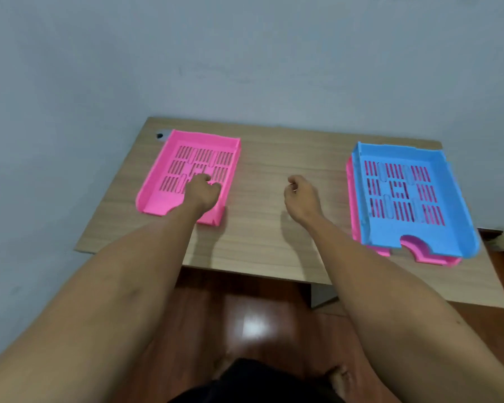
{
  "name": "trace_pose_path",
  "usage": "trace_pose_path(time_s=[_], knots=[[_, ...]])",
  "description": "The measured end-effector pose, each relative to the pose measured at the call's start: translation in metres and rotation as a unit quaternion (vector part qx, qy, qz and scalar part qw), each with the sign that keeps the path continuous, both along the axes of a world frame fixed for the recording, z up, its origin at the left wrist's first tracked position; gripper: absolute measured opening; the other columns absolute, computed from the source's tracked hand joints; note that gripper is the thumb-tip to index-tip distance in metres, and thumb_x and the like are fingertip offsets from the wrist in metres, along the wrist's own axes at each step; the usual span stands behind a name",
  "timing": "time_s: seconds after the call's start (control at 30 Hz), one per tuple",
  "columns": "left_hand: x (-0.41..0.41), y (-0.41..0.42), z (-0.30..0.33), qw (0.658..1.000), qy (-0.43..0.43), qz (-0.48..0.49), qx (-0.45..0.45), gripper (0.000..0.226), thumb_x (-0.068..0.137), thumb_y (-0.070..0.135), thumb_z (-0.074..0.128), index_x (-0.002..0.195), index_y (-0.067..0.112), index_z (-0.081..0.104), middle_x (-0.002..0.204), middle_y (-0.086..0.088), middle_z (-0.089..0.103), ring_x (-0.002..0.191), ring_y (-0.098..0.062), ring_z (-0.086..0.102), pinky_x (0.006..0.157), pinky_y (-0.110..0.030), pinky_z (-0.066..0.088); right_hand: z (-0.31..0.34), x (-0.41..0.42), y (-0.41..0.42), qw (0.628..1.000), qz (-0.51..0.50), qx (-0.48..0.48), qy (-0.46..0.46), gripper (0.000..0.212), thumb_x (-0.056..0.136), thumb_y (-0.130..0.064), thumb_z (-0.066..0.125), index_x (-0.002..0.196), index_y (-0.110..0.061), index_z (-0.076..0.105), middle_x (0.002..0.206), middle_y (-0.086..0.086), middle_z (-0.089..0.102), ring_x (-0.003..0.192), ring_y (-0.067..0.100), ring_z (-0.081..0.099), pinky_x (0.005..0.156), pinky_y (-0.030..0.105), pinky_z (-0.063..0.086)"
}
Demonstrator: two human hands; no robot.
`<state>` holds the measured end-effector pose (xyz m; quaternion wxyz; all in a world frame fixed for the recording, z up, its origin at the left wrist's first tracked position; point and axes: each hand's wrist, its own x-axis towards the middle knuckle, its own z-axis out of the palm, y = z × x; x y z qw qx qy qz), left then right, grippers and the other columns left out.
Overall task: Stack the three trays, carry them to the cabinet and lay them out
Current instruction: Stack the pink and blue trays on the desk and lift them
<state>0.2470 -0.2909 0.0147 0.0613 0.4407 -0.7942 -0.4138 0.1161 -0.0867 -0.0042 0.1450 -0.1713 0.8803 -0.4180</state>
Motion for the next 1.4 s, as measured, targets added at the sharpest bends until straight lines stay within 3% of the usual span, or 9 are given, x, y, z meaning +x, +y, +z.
trace_pose_path(time_s=[0.13,0.23,0.43,0.57,0.7,0.83,0.97,1.07,1.4], knots=[[0.039,-0.064,-0.009,1.0,-0.016,-0.005,-0.009,0.052,0.1,0.017,0.056,0.148,-0.001,0.047,0.145,-0.021,0.058,0.115,-0.034,0.064,0.089,-0.037,0.054,-0.01,0.042,-0.057,0.999,0.004,-0.014,-0.041,0.041,0.095,-0.024,0.046,0.132,-0.013,0.062,0.117,0.012,0.07,0.1,0.031,0.07,0.09,0.05,0.058],[0.064,-0.1,-0.017,1.0,-0.025,0.006,-0.018,0.041,0.099,0.014,0.056,0.137,0.001,0.056,0.124,-0.013,0.066,0.098,-0.032,0.064,0.07,-0.024,0.053,-0.018,0.065,-0.089,0.998,0.011,-0.004,-0.057,0.041,0.099,-0.019,0.048,0.138,-0.009,0.058,0.126,0.012,0.066,0.109,0.028,0.067,0.098,0.045,0.055],[0.093,-0.157,-0.049,0.998,-0.034,0.042,0.015,0.055,0.085,0.027,0.059,0.134,0.002,0.058,0.127,-0.022,0.067,0.116,-0.039,0.066,0.099,-0.044,0.056,-0.042,0.086,-0.138,0.993,0.039,0.049,-0.102,0.051,0.103,-0.014,0.048,0.152,-0.002,0.039,0.151,0.018,0.049,0.13,0.029,0.054,0.105,0.038,0.046],[0.097,-0.176,-0.063,0.997,-0.054,0.052,0.014,0.048,0.093,0.019,0.06,0.134,-0.003,0.048,0.133,-0.025,0.06,0.119,-0.043,0.061,0.098,-0.047,0.054,-0.063,0.091,-0.164,0.988,0.067,0.072,-0.117,0.036,0.103,-0.008,0.046,0.139,-0.005,0.048,0.138,0.014,0.06,0.102,0.021,0.058,0.079,0.032,0.053],[0.099,-0.178,-0.075,0.997,-0.049,0.06,0.027,0.042,0.097,0.013,0.057,0.133,-0.004,0.048,0.132,-0.023,0.061,0.115,-0.039,0.063,0.091,-0.036,0.052,-0.083,0.092,-0.175,0.986,0.077,0.075,-0.127,0.043,0.1,-0.006,0.045,0.142,-0.011,0.044,0.135,0.011,0.063,0.112,0.028,0.063,0.097,0.043,0.055],[0.109,-0.17,-0.086,0.997,-0.057,0.058,0.016,0.047,0.098,0.016,0.055,0.14,-0.003,0.048,0.138,-0.026,0.06,0.119,-0.042,0.063,0.097,-0.042,0.053,-0.087,0.086,-0.174,0.986,0.014,0.109,-0.122,0.037,0.102,0.001,0.039,0.138,-0.005,0.046,0.131,0.016,0.062,0.096,0.023,0.055,0.084,0.029,0.048],[0.118,-0.151,-0.093,0.996,-0.028,0.057,0.06,0.041,0.096,-0.002,0.043,0.133,0.003,0.06,0.126,-0.016,0.068,0.099,-0.025,0.061,0.087,-0.026,0.046,-0.092,0.08,-0.167,0.986,-0.016,0.118,-0.113,0.042,0.098,0.006,0.035,0.133,-0.004,0.055,0.126,0.015,0.066,0.102,0.029,0.062,0.087,0.033,0.052],[0.119,-0.147,-0.094,0.995,-0.002,0.074,0.066,0.046,0.096,-0.006,0.039,0.135,0.006,0.06,0.128,-0.016,0.068,0.108,-0.029,0.063,0.09,-0.027,0.044,-0.094,0.079,-0.165,0.988,-0.024,0.1,-0.118,0.046,0.096,0.007,0.034,0.131,-0.008,0.06,0.123,0.014,0.068,0.1,0.029,0.064,0.086,0.032,0.052],[0.091,-0.114,-0.037,0.998,0.047,0.028,0.044,0.048,0.096,-0.006,0.04,0.131,0.011,0.068,0.128,-0.014,0.071,0.101,-0.02,0.061,0.093,-0.024,0.045,-0.041,0.069,-0.112,0.991,-0.066,0.029,-0.11,0.049,0.096,0.008,0.036,0.131,-0.013,0.064,0.114,0.006,0.071,0.091,0.026,0.068,0.081,0.029,0.058]])
